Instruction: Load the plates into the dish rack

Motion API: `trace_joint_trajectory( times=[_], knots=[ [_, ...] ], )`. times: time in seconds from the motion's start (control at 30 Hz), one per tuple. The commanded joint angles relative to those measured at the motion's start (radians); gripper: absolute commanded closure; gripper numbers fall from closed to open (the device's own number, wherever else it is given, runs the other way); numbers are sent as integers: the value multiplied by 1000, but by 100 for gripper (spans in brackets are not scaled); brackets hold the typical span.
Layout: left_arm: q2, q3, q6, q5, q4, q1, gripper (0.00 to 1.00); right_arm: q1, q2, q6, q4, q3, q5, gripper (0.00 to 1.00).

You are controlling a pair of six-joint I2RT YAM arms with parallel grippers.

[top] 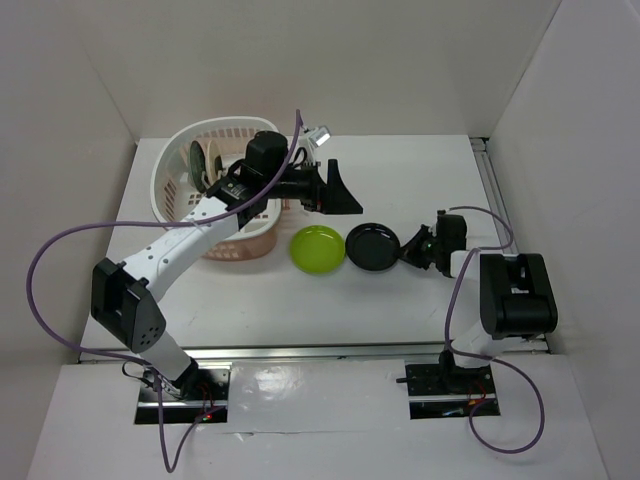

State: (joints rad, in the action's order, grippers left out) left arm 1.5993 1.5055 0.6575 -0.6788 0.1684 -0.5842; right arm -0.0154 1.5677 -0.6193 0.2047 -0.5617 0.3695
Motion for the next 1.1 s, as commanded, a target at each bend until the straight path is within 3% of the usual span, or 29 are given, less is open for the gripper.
trace_joint_trajectory(
  times=[0.0, 0.17, 0.3, 0.53, 0.7, 0.83, 1.07],
  knots=[
    [-15, -7, -16, -19, -47, 1, 0, 9, 38, -12, -76, 2, -118, 100],
    [-6, -16, -16, -10, -47, 1, 0, 9, 8, -77, -175, -52, -257, 100],
    [4, -16, -28, 16, -38, 1, 0, 19, -136, -157, -284, -115, -472, 100],
    [34, 33, -62, 123, 28, 1, 0, 49, -403, -185, -330, -179, -609, 100],
    [96, 94, -94, 159, 63, 1, 0, 49, -454, -91, -297, -210, -424, 100],
    [134, 137, -120, 186, 74, 1, 0, 49, -497, -31, -153, -167, -94, 100],
    [143, 147, -153, 249, 94, 1, 0, 49, -543, -20, -90, -155, 31, 100]
  ],
)
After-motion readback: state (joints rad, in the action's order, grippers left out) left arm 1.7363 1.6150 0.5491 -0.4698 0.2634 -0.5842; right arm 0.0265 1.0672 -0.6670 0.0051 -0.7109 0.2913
